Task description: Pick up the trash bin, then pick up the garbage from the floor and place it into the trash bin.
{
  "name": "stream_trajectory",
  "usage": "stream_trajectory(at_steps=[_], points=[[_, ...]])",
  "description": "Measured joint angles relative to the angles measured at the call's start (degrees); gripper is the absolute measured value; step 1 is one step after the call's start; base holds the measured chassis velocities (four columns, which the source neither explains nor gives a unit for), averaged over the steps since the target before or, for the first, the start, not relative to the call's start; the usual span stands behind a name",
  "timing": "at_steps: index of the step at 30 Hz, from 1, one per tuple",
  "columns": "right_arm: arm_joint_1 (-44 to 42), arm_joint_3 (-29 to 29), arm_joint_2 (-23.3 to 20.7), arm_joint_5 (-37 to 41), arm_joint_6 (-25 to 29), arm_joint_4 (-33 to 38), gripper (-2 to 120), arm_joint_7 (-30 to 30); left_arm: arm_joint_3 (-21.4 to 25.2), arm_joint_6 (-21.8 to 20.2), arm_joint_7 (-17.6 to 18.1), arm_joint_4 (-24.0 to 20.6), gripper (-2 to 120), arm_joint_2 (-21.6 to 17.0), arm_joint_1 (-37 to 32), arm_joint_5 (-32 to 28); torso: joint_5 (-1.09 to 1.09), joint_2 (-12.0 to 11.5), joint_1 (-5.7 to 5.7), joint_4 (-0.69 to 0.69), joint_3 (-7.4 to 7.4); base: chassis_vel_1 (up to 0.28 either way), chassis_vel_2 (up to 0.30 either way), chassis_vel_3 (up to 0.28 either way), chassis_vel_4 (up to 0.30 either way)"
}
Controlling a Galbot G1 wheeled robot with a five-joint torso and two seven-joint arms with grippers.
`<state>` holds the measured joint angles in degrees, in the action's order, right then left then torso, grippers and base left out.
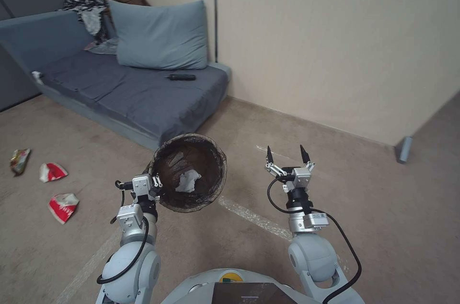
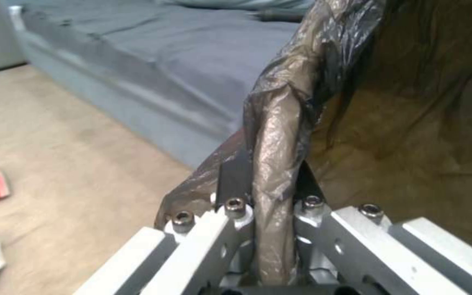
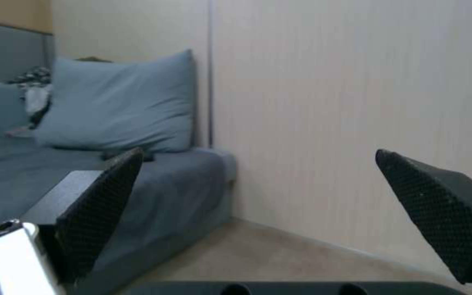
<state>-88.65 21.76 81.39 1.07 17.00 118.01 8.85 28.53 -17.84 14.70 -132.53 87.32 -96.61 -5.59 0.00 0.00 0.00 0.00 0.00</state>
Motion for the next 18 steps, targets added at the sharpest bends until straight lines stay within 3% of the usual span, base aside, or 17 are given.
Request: stream_trajectory(at_steps=[18], points=[[0.5,0.0,0.3,-0.2,0.7,-0.7,100,-0.8,0.1,-0.2,0.6,-0.3,0,0.3,0.1,0.0,0.00,0.0,0.00,0.00,0.00,0.128,0.126,0.122,0.121]])
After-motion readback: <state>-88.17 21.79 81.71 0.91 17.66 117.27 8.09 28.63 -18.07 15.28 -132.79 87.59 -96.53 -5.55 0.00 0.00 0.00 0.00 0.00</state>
